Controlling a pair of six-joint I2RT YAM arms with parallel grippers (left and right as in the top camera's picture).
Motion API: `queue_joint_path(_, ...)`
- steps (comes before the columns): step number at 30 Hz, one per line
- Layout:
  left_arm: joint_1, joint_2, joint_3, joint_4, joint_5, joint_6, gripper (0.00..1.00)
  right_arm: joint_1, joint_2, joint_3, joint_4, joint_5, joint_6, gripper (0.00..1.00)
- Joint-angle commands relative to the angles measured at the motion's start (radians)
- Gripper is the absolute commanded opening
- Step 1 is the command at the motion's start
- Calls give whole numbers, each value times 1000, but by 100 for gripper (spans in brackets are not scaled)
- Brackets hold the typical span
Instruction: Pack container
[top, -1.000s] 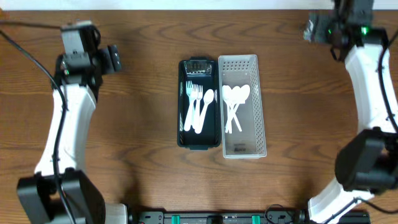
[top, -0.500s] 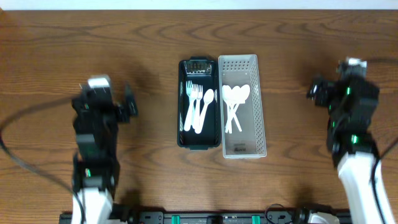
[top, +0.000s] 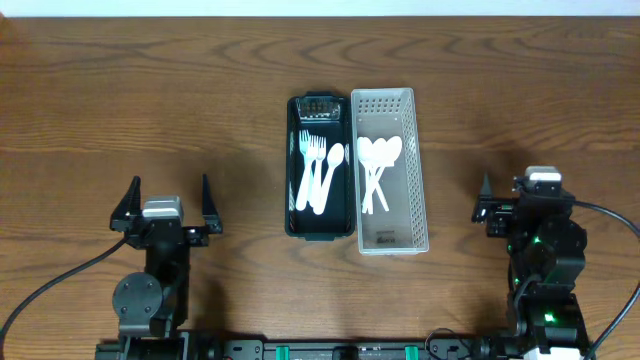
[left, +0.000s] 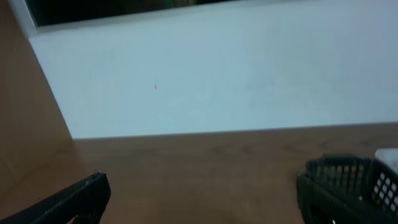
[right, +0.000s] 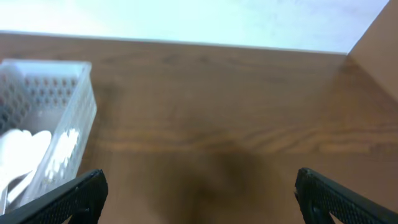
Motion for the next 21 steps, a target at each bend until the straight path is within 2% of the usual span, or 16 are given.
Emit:
queue_joint_path(1,-2,-3,5,-35,4,20,98,12,-7,-8,-49,0,-22,99)
queue_joint_path(8,-2,-2,5,-227,4,20,98,12,0,-8,-234,0,-22,99)
queue_joint_path(14,-2,-2,5,-459,4,20,98,12,-1,-8,-410,0,-22,99)
queue_joint_path(21,-2,-2,5,-709,4,20,98,17,-22,-8,-542,-1,-22,99)
